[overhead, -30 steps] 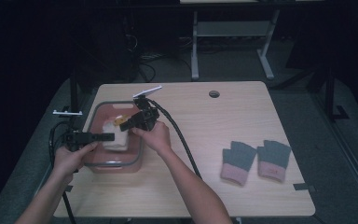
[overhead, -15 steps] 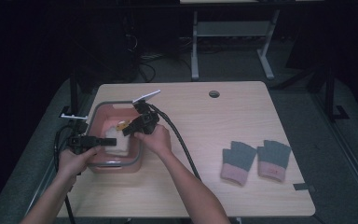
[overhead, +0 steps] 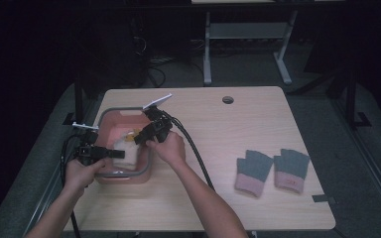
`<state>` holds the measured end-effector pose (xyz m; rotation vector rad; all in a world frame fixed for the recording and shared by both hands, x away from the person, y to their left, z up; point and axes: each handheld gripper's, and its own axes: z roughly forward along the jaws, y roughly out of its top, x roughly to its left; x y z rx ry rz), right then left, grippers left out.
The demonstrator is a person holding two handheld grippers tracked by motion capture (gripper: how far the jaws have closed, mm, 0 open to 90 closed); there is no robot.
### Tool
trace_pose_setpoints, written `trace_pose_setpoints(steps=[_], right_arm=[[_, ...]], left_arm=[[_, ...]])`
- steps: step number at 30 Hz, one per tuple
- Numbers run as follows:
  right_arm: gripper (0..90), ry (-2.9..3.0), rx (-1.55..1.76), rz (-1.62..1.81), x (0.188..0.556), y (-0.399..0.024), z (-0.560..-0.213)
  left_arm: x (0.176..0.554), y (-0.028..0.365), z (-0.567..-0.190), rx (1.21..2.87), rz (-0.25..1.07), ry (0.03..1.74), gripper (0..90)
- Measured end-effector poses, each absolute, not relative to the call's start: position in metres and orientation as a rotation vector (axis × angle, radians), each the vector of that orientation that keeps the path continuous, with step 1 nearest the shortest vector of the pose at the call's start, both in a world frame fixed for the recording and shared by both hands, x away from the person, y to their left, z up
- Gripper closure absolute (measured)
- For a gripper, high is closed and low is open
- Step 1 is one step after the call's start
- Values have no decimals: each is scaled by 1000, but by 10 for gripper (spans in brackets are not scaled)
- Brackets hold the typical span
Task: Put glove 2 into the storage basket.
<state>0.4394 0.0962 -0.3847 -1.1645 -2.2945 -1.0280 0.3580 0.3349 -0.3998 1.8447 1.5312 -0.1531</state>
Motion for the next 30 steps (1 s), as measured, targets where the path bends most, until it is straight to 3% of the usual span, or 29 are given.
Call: trace_pose_setpoints(steps=[6, 11, 17, 19, 23, 30], right_arm=[[716, -2281, -1167, -1072, 440, 92, -380], [713, -2277, -1153, -1080, 438, 90, -378], [706, -2280, -1150, -1098, 436, 83, -373], [705, -2278, -1152, -1107, 436, 80, -372], [696, -2276, -1152, -1124, 435, 72, -370], [687, -2266, -1156, -1155, 432, 59, -366]], left_arm=[[362, 335, -405, 1889, -162, 1559, 668], [363, 335, -401, 1900, -151, 1579, 541], [362, 344, -383, 1871, -76, 1575, 514], [362, 344, -379, 1865, -51, 1569, 533], [364, 339, -383, 1936, -57, 1544, 704], [368, 330, -393, 2022, -54, 1559, 730]])
